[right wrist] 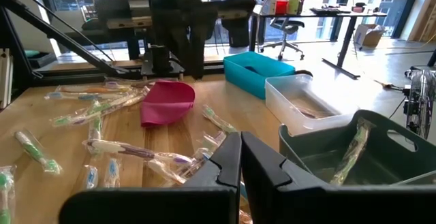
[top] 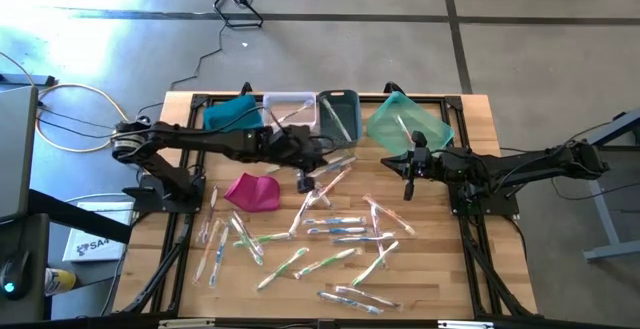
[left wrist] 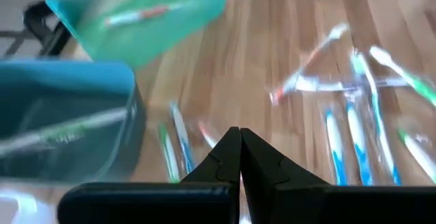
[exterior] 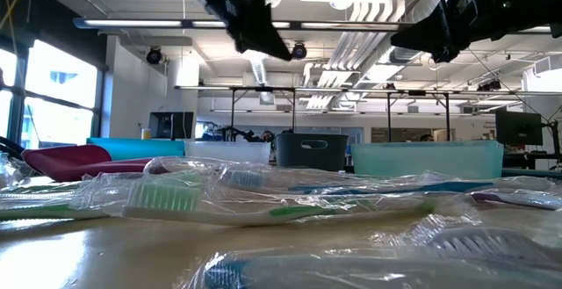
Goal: Pick & Place Toothbrushes
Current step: Put the green toothbrush into the dark blue bin
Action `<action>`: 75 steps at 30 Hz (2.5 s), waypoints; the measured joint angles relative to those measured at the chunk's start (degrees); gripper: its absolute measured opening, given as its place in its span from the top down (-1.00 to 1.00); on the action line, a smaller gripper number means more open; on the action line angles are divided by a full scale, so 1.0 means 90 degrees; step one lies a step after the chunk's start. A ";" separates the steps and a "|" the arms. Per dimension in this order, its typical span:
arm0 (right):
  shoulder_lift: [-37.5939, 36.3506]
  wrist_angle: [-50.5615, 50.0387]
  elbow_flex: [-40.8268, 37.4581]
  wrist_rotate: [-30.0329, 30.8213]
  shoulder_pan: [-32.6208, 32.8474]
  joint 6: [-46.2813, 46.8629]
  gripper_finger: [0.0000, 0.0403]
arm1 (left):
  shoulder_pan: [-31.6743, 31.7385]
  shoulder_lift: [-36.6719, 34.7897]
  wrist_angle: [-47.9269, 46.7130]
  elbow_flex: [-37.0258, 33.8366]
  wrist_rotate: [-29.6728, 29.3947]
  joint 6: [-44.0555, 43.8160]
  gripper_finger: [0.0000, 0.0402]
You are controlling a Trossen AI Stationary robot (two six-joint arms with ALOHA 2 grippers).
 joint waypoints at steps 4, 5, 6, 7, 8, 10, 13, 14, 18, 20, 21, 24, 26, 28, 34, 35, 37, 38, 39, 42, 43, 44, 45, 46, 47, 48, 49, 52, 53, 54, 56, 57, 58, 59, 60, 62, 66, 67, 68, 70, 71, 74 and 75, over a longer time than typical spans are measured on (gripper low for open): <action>0.0000 -0.0025 -0.0002 -0.0001 0.0002 0.0000 0.98 | 0.0009 -0.0573 0.0792 -0.0916 -0.0121 -0.0101 1.00; 0.0002 -0.0008 0.0000 0.0001 0.0002 0.0000 0.98 | 0.0011 -0.0775 0.0915 -0.1176 -0.0152 -0.0120 1.00; 0.0008 -0.0010 0.0002 0.0000 0.0002 0.0000 0.98 | 0.0012 -0.0930 0.1022 -0.1404 -0.0186 -0.0129 1.00; 0.0010 -0.0015 0.0000 0.0000 0.0002 0.0000 0.98 | 0.0014 -0.1054 0.1206 -0.1626 -0.0266 -0.0130 1.00; 0.0013 0.0003 0.0000 0.0002 0.0002 0.0000 0.98 | 0.0012 -0.1197 0.1293 -0.1840 -0.0350 -0.0163 1.00; 0.0022 0.0014 0.0000 0.0001 0.0002 0.0002 0.98 | 0.0009 -0.1470 0.1334 -0.2175 -0.0600 -0.0324 1.00; 0.0022 0.0017 0.0000 0.0000 0.0002 0.0128 0.98 | 0.0009 -0.1861 0.1340 -0.2530 -0.0864 -0.0635 1.00; 0.0022 0.0016 0.0000 0.0001 -0.0002 0.0158 0.98 | 0.0009 -0.1954 0.1356 -0.2593 -0.0975 -0.0729 1.00; 0.0027 0.0000 0.0002 -0.0001 0.0002 0.0165 0.98 | 0.0011 -0.2219 0.0947 -0.2681 -0.1288 -0.0943 1.00; 0.0038 0.0032 0.0000 0.0007 0.0000 0.0165 0.98 | 0.0011 -0.2239 0.0817 -0.2678 -0.1303 -0.0938 1.00; 0.0050 0.0045 0.0004 0.0002 0.0000 0.0161 0.98 | 0.0009 -0.2242 0.0772 -0.2683 -0.1300 -0.0938 1.00; 0.0051 0.0039 0.0002 0.0002 0.0001 0.0160 0.98 | 0.0007 -0.2256 0.0846 -0.2682 -0.1266 -0.0941 1.00; 0.0051 0.0026 0.0002 0.0004 0.0001 0.0163 0.98 | 0.0007 -0.2250 0.0822 -0.2682 -0.1209 -0.0940 1.00; 0.0051 0.0041 0.0002 0.0000 0.0002 0.0163 0.98 | 0.0007 -0.2248 0.0824 -0.2682 -0.1199 -0.0939 1.00; 0.0051 0.0039 0.0002 0.0002 0.0002 0.0163 0.98 | 0.0007 -0.2249 0.0866 -0.2682 -0.1199 -0.0645 1.00; 0.0051 0.0039 0.0002 0.0002 0.0002 0.0163 0.98 | 0.0007 -0.2249 0.0866 -0.2681 -0.1199 -0.0596 1.00; 0.0051 0.0039 0.0002 0.0002 0.0002 0.0162 0.98 | 0.0007 -0.2249 0.0868 -0.2682 -0.1199 -0.0569 1.00; 0.0051 0.0039 0.0002 0.0002 0.0002 0.0160 0.98 | 0.0007 -0.2249 0.0869 -0.2682 -0.1199 -0.0569 1.00; 0.0051 0.0039 0.0002 0.0002 0.0001 0.0160 0.98 | 0.0007 -0.2249 0.0869 -0.2680 -0.1199 -0.0568 1.00; 0.0051 0.0039 0.0002 0.0002 0.0001 0.0161 0.98 | 0.0007 -0.2249 0.0871 -0.2682 -0.1152 -0.0555 1.00; 0.0051 0.0039 0.0002 0.0002 0.0001 0.0163 0.98 | 0.0009 -0.2249 0.0869 -0.2679 -0.1105 -0.0555 1.00; 0.0051 0.0039 0.0002 0.0002 0.0002 0.0163 0.98 | 0.0007 -0.2249 0.0869 -0.2680 -0.1068 -0.0555 1.00; 0.0051 0.0039 0.0002 0.0002 0.0000 0.0163 0.98 | 0.0007 -0.2249 0.0869 -0.2679 -0.1012 -0.0555 1.00; 0.0051 0.0038 0.0002 0.0002 0.0002 0.0163 0.98 | 0.0007 -0.2249 0.0867 -0.2679 -0.0983 -0.0555 1.00; 0.0051 0.0039 0.0002 0.0002 0.0002 0.0163 0.98 | 0.0007 -0.2249 0.0866 -0.2679 -0.0971 -0.0555 1.00; 0.0051 0.0039 0.0002 0.0002 0.0002 0.0163 0.98 | 0.0007 -0.2249 0.0867 -0.2679 -0.0958 -0.0555 1.00; 0.0051 0.0039 0.0002 0.0002 0.0002 0.0163 0.98 | 0.0007 -0.2249 0.0867 -0.2679 -0.0959 -0.0555 1.00; 0.0051 0.0039 0.0002 0.0002 0.0002 0.0163 0.98 | 0.0007 -0.2247 0.0823 -0.2679 -0.0961 -0.0601 1.00; 0.0051 0.0039 0.0002 0.0002 0.0002 0.0163 0.98 | 0.0009 -0.2246 0.0820 -0.2679 -0.0963 -0.0608 1.00; 0.0051 0.0039 0.0002 0.0002 0.0002 0.0163 0.98 | 0.0009 -0.2246 0.0824 -0.2679 -0.0964 -0.0616 1.00; 0.0051 0.0039 0.0002 0.0002 0.0002 0.0163 0.98 | 0.0009 -0.2246 0.0823 -0.2679 -0.1025 -0.0624 0.99; 0.0051 0.0039 0.0002 0.0002 0.0002 0.0163 0.98 | 0.0009 -0.2246 0.0821 -0.2679 -0.1083 -0.0628 0.98; 0.0051 0.0039 0.0002 0.0002 0.0002 0.0163 0.98 | 0.0009 -0.2246 0.0820 -0.2679 -0.1128 -0.0652 0.95; 0.0051 0.0039 0.0002 0.0002 0.0002 0.0163 0.98 | 0.0009 -0.2246 0.0816 -0.2679 -0.1184 -0.0677 0.92; 0.0051 0.0039 0.0002 0.0002 0.0002 0.0165 0.98 | 0.0009 -0.2246 0.0795 -0.2679 -0.1300 -0.0716 0.88; 0.0051 0.0039 0.0002 0.0002 0.0002 0.0165 0.98 | 0.0012 -0.2246 0.0736 -0.2679 -0.1565 -0.0767 0.78; 0.0051 0.0039 0.0002 0.0002 0.0002 0.0165 0.98 | 0.0014 -0.2244 0.0564 -0.2677 -0.1880 -0.0778 0.53; 0.0051 0.0039 0.0002 0.0002 0.0001 0.0165 0.98 | 0.0014 -0.2242 0.0542 -0.2677 -0.1926 -0.0780 0.47; 0.0051 0.0037 0.0002 0.0002 0.0001 0.0165 0.98 | 0.0014 -0.2242 0.0532 -0.2677 -0.1938 -0.0780 0.42; 0.0051 0.0038 0.0002 0.0002 0.0000 0.0165 0.98 | 0.0014 -0.2242 0.0513 -0.2677 -0.1942 -0.0786 0.33; 0.0051 0.0039 0.0002 0.0002 0.0000 0.0165 0.98 | 0.0014 -0.2242 0.0492 -0.2677 -0.1943 -0.0790 0.30; 0.0051 0.0037 0.0002 0.0002 0.0001 0.0163 0.98 | 0.0014 -0.2242 0.0490 -0.2677 -0.1944 -0.0790 0.25; 0.0051 0.0037 0.0002 0.0002 0.0001 0.0165 0.98 | 0.0014 -0.2242 0.0490 -0.2677 -0.1944 -0.0785 0.24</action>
